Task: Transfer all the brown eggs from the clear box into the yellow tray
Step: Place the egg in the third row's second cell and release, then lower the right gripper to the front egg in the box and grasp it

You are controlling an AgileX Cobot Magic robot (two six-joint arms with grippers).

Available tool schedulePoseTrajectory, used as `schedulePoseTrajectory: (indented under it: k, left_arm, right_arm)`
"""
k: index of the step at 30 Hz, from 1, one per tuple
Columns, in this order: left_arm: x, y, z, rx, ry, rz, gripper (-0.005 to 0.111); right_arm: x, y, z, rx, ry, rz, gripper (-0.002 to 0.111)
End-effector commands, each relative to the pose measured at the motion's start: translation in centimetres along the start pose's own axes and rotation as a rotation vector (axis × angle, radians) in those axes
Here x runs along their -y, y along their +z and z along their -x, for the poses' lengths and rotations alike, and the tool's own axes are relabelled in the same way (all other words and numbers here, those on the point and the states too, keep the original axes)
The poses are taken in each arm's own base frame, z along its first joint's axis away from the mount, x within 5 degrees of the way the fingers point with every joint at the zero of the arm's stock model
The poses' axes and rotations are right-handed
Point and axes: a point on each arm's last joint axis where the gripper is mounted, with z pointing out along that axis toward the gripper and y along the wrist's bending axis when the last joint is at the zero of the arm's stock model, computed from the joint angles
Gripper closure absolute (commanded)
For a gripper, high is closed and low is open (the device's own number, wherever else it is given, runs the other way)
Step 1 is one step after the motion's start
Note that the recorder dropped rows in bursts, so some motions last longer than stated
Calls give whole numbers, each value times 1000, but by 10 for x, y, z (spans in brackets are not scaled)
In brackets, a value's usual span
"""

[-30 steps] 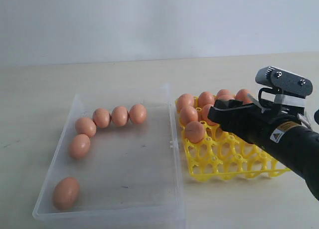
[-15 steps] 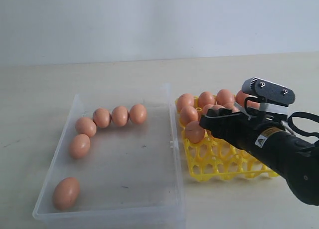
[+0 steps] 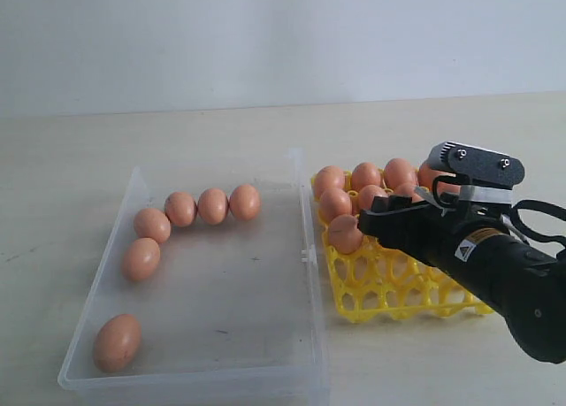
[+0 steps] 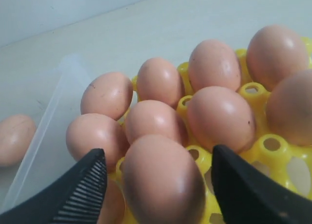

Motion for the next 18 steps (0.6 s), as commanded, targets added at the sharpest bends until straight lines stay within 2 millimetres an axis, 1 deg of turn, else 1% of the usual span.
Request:
schedulePoseTrajectory:
  k: [1,4,6,8,10,12,13,15,18]
  left_arm:
    - [1,-1,3,22,-3,-10,107]
    - [1,-1,3,22,-3,-10,107]
    - [1,-1,3,22,-3,-10,107]
    - [1,-1,3,22,-3,-10,107]
    - [1,-1,3,22,-3,-10,107]
    - [1,-1,3,22,-3,-10,107]
    - [1,-1,3,22,-3,-10,107]
    - [1,-1,3,22,-3,-10,107]
    - [1,-1,3,22,-3,-10,107]
  right_arm:
    - [1,2,3,17,-3,-6,42]
    - [0,1,4,21,-2,-4,42]
    - [-3,-4,13,55,7,14,42]
    - [-8,-13,28,109,-2,41,45]
    - [-16,-28,49,186,-48,77,53]
    - [-26,-44,71,226,-134,109,64]
    - [-32,-49,79,204,-163,128,69]
    - [-46,-59,97,118,-225,172,82]
    - [-64,-65,112,-54,-364,212,102]
